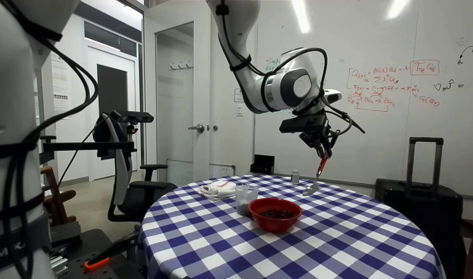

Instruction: Put a spoonful of the things in the red bowl into the jug

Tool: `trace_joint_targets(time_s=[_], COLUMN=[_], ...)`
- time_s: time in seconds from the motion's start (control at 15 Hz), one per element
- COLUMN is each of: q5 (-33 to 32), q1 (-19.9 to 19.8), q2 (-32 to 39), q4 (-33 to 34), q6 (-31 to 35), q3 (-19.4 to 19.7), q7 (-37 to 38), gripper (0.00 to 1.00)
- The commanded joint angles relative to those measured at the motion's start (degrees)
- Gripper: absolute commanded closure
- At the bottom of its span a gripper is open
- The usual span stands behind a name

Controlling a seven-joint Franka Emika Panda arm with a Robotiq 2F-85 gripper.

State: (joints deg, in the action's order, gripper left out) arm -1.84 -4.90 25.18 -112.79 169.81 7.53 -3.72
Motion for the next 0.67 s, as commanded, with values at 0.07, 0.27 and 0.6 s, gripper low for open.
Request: trace_joint_targets(time_s=[0.07, 0.27, 0.6], q5=[-4.5, -5.5, -7.6], q1=[5.6, 9.4, 15.4], q2=[0.3, 1.3, 3.1], q4=[-2.0, -2.4, -2.9], q6=[1.2, 1.0, -0.4], q3=[5.6, 9.3, 14.4], q7=[6.5, 9.9, 16.1], gripper=[0.95, 0.95, 0.95])
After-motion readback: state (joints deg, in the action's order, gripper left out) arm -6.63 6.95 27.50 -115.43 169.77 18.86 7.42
